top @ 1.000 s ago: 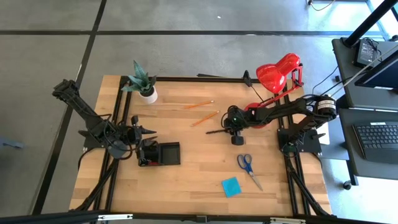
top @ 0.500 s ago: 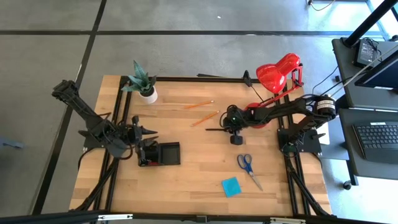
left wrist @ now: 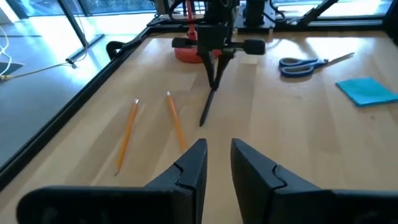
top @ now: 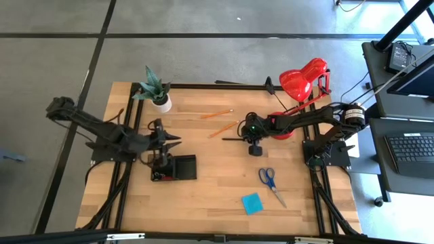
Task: Pick and place office supplies into organizer
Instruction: Put the black pen into the back left compartment of the desk organizer
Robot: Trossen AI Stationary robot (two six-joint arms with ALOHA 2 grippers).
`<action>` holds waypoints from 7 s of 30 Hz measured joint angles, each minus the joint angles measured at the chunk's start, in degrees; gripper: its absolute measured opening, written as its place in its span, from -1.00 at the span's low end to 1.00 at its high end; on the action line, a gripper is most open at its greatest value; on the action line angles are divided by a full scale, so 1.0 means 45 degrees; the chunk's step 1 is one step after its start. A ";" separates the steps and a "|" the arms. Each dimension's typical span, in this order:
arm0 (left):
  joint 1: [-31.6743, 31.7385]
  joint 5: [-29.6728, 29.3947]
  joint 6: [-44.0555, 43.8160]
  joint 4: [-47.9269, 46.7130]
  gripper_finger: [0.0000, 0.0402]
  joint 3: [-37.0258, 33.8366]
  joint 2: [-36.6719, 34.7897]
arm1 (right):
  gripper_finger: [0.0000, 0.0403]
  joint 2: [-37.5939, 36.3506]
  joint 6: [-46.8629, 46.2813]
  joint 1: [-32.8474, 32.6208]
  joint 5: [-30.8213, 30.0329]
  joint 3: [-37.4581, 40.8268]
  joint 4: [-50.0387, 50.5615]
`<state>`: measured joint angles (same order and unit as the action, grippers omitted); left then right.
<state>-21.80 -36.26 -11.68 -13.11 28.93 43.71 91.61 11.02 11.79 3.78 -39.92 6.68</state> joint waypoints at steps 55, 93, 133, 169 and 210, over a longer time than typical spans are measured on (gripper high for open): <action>0.6230 0.7599 0.6324 0.0864 -0.23 0.9047 1.5348 | -0.37 -0.0080 -0.3122 -0.0329 0.0191 -0.0049 0.0967; 0.6455 0.7623 0.6440 0.0468 -0.30 0.9088 1.5487 | -0.45 -0.2170 -0.4053 -0.1967 -0.2123 0.6659 -1.0473; 0.6450 0.7625 0.6431 0.0143 -0.32 0.9088 1.5472 | -0.73 0.4503 -0.4617 -0.1953 -0.3066 0.6630 -1.7422; 0.4080 0.1037 1.1440 0.0195 -0.26 0.9918 1.5050 | -0.73 0.1406 -0.5941 -0.2000 -0.2449 0.3905 -1.2400; 0.4525 0.1254 0.7782 -0.1831 -0.51 0.9918 1.5060 | -0.72 0.1341 -0.4107 -0.2273 -0.2979 0.0015 -0.7266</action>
<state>-1.44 -30.62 23.34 -21.35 73.56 111.48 97.65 -7.46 1.56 -9.63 -39.86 -26.02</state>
